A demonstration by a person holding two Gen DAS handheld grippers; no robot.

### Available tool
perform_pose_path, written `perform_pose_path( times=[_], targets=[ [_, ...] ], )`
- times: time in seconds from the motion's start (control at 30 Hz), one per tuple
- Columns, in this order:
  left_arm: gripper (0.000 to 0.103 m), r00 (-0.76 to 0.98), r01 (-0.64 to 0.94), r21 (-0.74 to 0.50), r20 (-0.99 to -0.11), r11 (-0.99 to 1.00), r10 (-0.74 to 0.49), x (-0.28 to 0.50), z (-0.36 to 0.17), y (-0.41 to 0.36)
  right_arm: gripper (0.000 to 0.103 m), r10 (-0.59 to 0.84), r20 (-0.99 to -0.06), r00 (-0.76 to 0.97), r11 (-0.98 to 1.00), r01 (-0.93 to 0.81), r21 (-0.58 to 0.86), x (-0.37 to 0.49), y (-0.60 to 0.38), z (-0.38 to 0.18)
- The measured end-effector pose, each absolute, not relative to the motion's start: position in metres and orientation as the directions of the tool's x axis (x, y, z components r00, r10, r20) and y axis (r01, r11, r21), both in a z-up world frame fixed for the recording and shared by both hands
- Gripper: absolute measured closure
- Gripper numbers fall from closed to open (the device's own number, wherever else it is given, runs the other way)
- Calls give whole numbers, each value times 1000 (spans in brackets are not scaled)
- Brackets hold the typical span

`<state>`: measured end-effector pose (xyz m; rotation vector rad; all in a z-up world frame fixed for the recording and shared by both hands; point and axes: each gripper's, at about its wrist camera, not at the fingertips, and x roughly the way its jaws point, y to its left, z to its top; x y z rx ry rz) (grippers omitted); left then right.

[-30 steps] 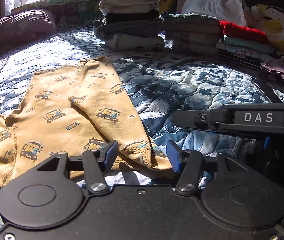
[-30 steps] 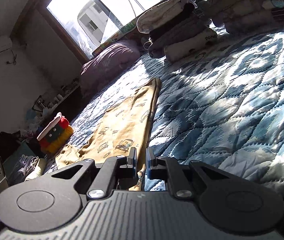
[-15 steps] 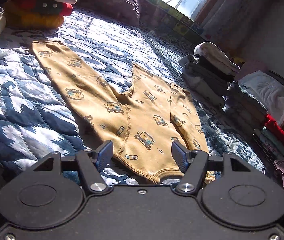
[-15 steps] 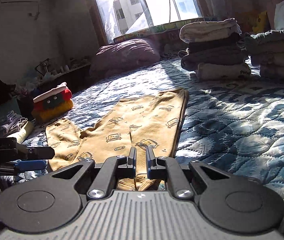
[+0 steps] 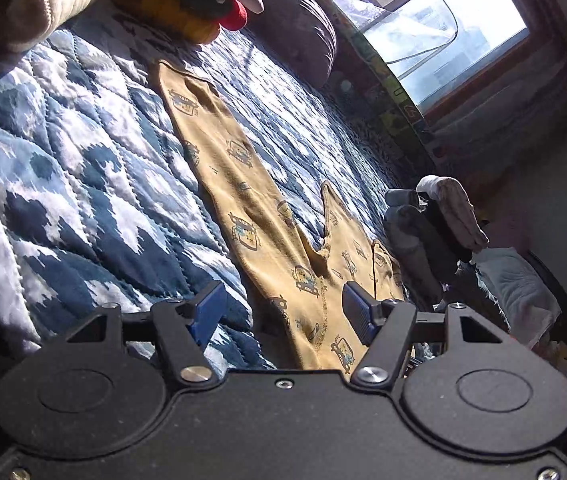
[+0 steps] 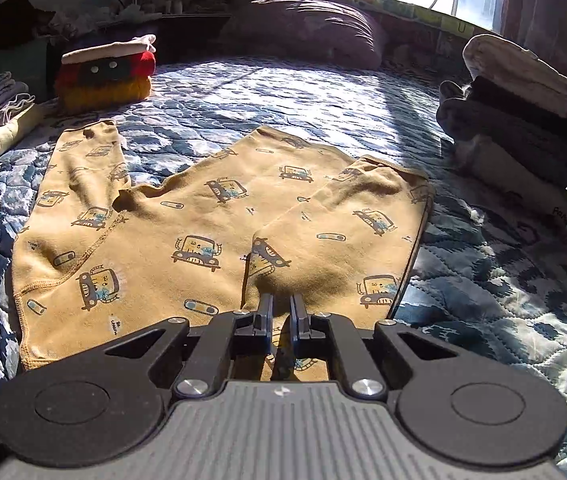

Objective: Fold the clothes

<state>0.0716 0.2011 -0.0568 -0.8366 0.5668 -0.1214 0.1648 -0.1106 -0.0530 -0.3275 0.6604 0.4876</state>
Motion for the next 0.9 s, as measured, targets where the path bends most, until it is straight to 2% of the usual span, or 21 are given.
perform_pose_path(
  times=[0.1, 0.2, 0.3, 0.4, 0.53, 0.6, 0.67, 0.8, 0.9],
  targets=[
    [38, 851, -100, -728, -415, 678, -320, 75, -53, 205, 92, 314, -649, 693, 824, -538, -176, 160, -108, -37],
    [35, 855, -94, -731, -407, 676, -321, 79, -52, 210, 92, 341, -612, 714, 837, -526, -147, 161, -108, -29],
    [34, 854, -103, -741, -408, 664, -322, 86, -54, 215, 88, 300, -685, 664, 822, -544, -168, 178, -98, -48],
    [34, 856, -125, -726, -423, 677, -296, 90, -53, 221, 88, 308, -676, 669, 841, -524, -135, 175, -103, -37],
    [34, 866, -174, -698, -445, 695, -230, 95, -53, 240, 88, 377, -613, 694, 880, -474, 5, 150, -125, -13],
    [34, 867, -208, -701, -455, 682, -203, 99, -58, 254, 85, 422, -585, 692, 881, -466, 84, 135, -136, -6],
    [37, 869, -220, -718, -452, 660, -202, 105, -63, 266, 80, 491, -550, 675, 864, -458, 210, 121, -150, -5],
    [40, 881, -233, -714, -442, 660, -167, 124, -65, 282, 79, 579, -483, 657, 810, -391, 438, 104, -176, -15],
    [51, 885, -262, -732, -442, 629, -145, 140, -71, 294, 77, 602, -439, 667, 765, -325, 556, 92, -192, -28]
  ],
)
